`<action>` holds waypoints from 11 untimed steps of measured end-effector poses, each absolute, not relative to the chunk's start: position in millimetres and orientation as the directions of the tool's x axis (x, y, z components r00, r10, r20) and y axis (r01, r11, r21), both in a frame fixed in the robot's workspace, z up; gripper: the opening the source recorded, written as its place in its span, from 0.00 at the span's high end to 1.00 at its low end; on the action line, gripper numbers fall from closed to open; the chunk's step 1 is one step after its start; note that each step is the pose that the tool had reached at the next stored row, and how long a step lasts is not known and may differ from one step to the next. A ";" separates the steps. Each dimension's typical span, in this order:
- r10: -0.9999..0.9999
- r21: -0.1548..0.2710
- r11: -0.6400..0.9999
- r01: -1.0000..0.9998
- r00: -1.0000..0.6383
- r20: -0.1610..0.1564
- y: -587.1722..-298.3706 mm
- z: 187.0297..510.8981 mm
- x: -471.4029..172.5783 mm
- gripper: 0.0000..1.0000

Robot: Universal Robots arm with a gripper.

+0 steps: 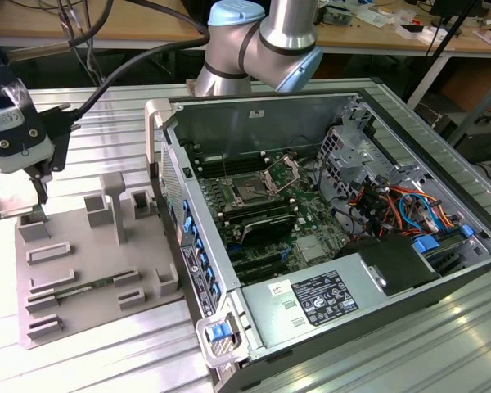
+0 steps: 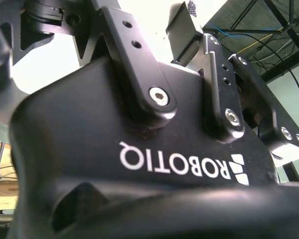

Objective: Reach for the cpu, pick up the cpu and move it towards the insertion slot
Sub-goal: 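Pick up the cpu and move it towards the insertion slot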

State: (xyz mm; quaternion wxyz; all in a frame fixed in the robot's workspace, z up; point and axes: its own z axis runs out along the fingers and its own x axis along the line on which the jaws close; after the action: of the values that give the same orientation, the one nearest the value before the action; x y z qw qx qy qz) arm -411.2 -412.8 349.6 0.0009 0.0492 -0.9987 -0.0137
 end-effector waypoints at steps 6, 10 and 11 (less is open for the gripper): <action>-0.098 0.027 0.995 -0.098 -0.995 0.000 -412.8 355.2 -411.2 0.45; -0.098 0.027 0.995 -0.098 -0.995 0.000 -412.8 357.2 -411.2 0.45; -0.098 0.027 0.995 -0.098 -0.995 0.000 -412.8 357.6 -411.2 0.45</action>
State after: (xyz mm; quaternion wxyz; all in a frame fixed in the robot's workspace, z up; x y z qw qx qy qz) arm -411.2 -412.8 357.6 0.0009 0.0492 -0.9987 -0.0137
